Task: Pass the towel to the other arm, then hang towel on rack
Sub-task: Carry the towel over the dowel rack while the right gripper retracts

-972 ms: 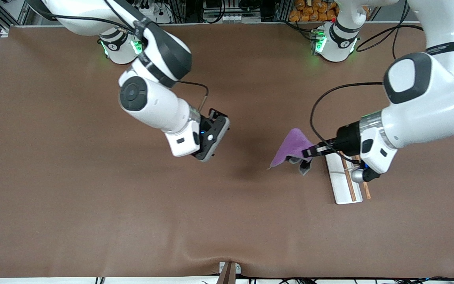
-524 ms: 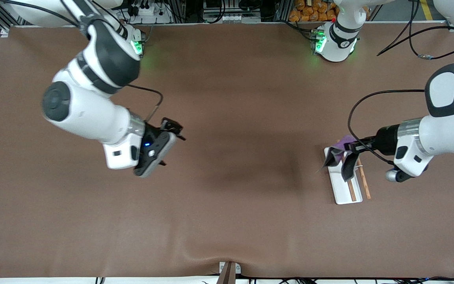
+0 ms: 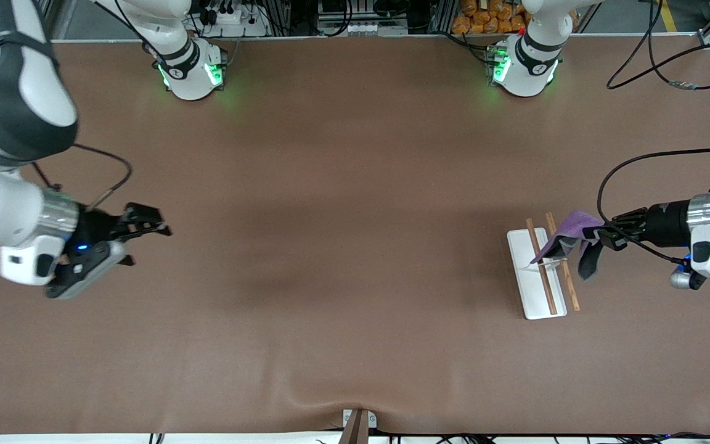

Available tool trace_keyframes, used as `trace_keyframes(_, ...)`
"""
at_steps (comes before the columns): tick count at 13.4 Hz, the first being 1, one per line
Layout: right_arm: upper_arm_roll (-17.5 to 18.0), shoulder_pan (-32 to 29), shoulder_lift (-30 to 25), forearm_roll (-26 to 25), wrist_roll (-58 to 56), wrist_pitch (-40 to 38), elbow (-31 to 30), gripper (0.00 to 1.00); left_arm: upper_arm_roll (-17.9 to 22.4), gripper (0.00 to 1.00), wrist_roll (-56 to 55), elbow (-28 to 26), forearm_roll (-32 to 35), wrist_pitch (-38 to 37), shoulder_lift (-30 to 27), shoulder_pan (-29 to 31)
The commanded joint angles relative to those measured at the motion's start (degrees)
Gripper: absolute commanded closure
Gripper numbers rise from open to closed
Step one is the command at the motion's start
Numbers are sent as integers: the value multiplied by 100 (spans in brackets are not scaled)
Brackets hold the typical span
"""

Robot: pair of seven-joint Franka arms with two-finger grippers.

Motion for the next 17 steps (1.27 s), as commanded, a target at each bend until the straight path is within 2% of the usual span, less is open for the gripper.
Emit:
trace_keyframes(1, -70, -158, -567, -290, 70, -189, -471, 0, -60, 100, -258, 13, -349, 74, 21, 95)
trace_keyframes(3, -106, -167, -980, -317, 70, -295, -735, 0, -60, 100, -477, 13, -674, 197, 30, 86)
trace_keyframes(4, -280, -71, -1165, -360, 79, -304, -884, 0, -60, 100, -513, 13, -789, 285, 65, 95)
trace_keyframes(6, -815, 463, -1578, -370, 567, -531, -1218, 0, -60, 100, -522, 13, -843, 443, 118, 139)
trace_keyframes(9, -1422, 1089, -1790, -352, 1974, -1269, -1220, 0, -52, 100, -523, 22, -940, 654, 310, 262)
trace_keyframes(13, -2442, 1634, -2001, -273, 2056, -1674, -1211, 0, -34, 100, -452, 39, -826, 742, 469, 297)
trace_keyframes(17, -3032, 1977, -2176, -273, 2074, -1931, -1228, 0, -25, 100, -452, 22, -799, 883, 636, 297)
